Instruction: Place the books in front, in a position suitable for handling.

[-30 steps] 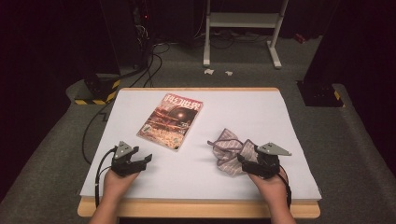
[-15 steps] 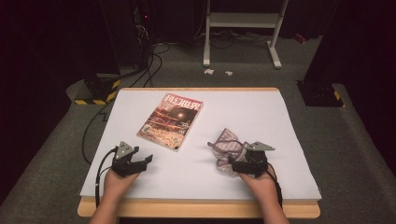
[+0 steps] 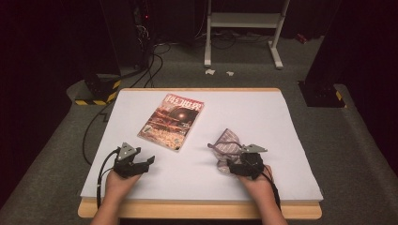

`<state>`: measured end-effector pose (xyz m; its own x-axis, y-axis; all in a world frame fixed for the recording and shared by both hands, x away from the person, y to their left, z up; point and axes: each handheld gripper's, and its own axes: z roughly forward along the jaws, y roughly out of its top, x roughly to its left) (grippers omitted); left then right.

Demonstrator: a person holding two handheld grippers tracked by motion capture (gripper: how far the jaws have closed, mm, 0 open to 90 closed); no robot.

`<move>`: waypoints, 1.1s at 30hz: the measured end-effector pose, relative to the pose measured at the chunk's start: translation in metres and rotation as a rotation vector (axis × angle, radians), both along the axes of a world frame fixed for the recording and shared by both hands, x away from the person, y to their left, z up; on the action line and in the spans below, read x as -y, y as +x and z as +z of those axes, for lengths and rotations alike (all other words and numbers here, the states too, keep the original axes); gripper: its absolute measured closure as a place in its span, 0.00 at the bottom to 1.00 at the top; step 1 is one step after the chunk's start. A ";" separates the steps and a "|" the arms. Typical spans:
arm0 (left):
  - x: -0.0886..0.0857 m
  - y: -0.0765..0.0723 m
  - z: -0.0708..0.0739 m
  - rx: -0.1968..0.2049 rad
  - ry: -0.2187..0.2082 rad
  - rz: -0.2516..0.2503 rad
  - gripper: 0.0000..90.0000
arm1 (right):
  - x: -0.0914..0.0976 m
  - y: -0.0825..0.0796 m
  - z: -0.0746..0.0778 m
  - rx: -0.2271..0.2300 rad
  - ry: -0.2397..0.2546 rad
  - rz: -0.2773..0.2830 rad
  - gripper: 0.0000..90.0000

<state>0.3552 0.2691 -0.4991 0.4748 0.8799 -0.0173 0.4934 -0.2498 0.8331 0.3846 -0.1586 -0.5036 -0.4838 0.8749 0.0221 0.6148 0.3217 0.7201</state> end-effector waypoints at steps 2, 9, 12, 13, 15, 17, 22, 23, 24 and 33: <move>0.000 0.000 0.000 0.000 0.002 -0.001 0.31 | -0.001 -0.001 0.001 0.005 -0.004 0.009 0.39; 0.000 0.000 0.000 0.000 0.006 -0.006 0.32 | -0.004 -0.004 0.002 0.020 -0.016 0.038 0.61; 0.000 0.000 0.000 0.002 0.006 -0.008 0.32 | -0.002 -0.005 0.003 0.031 -0.006 0.039 0.71; 0.000 0.000 0.000 0.001 0.004 -0.008 0.32 | -0.002 -0.005 0.003 0.035 -0.006 0.041 0.72; 0.000 0.000 0.000 -0.001 0.003 -0.006 0.32 | -0.002 -0.006 0.004 0.047 -0.009 0.041 0.73; 0.000 0.000 0.000 0.000 0.002 -0.004 0.32 | -0.001 -0.007 0.006 0.059 -0.004 0.036 0.74; -0.001 0.000 0.001 0.004 0.002 -0.002 0.32 | 0.008 -0.008 0.013 0.097 0.014 0.011 0.75; -0.001 0.000 0.001 0.004 0.002 -0.003 0.33 | 0.010 -0.009 0.014 0.101 0.019 0.002 0.75; -0.001 0.000 0.001 0.004 0.002 -0.002 0.33 | 0.013 -0.009 0.016 0.109 0.019 -0.004 0.75; -0.002 0.000 0.001 0.006 0.000 -0.003 0.33 | 0.040 -0.010 0.029 0.152 0.040 -0.074 0.75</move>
<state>0.3549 0.2708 -0.4976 0.4780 0.8783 -0.0139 0.4872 -0.2519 0.8361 0.3743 -0.1986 -0.4746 -0.4181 0.9083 -0.0111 0.5185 0.2486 0.8181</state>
